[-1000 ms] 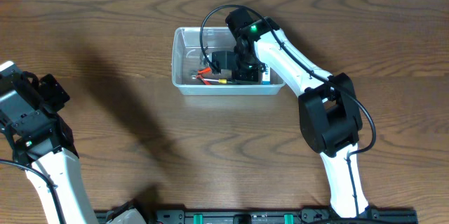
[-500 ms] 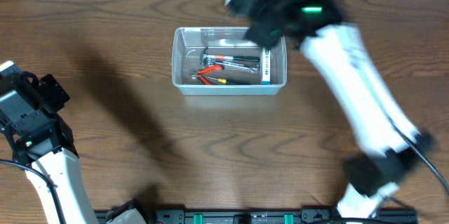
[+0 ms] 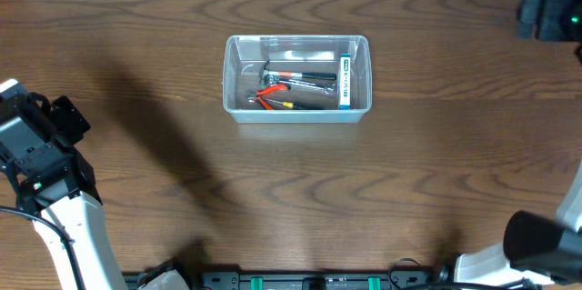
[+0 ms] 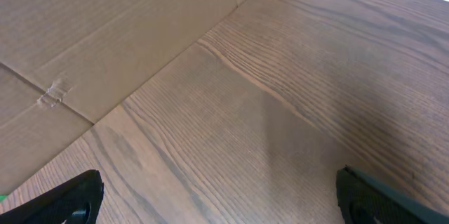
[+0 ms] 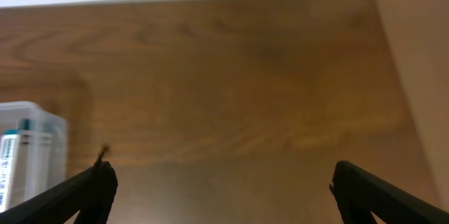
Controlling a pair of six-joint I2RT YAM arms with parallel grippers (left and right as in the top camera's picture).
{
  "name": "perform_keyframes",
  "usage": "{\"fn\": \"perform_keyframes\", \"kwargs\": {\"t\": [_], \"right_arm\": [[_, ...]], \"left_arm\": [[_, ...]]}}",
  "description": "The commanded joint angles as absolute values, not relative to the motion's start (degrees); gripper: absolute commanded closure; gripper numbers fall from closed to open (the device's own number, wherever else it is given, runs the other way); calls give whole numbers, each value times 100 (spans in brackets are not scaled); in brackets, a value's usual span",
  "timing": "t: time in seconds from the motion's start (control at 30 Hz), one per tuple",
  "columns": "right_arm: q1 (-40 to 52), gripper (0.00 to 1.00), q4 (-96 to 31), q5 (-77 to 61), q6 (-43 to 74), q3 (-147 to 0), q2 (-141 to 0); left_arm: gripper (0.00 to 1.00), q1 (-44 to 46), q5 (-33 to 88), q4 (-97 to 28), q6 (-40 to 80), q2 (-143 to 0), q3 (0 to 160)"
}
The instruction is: Pack container
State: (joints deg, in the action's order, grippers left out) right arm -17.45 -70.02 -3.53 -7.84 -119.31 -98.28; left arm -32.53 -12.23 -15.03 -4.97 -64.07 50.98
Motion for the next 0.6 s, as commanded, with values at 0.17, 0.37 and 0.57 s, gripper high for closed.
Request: {"fn": "perform_keyframes", "kwargs": {"t": [0.17, 0.37, 0.57], "right_arm": [[-1977, 1, -7098, -939, -213, -11902, -9902], [-1951, 1, -7120, -1682, 187, -11902, -9902], [-1953, 1, -7120, -1675, 187, -11902, -9902]], "left_arm": [[2, -3282, -1269, -1500, -576, -6436, 5199], [2, -3282, -1269, -1500, -574, -6436, 5199], [2, -3282, -1269, -1500, -574, -6436, 5199]]}}
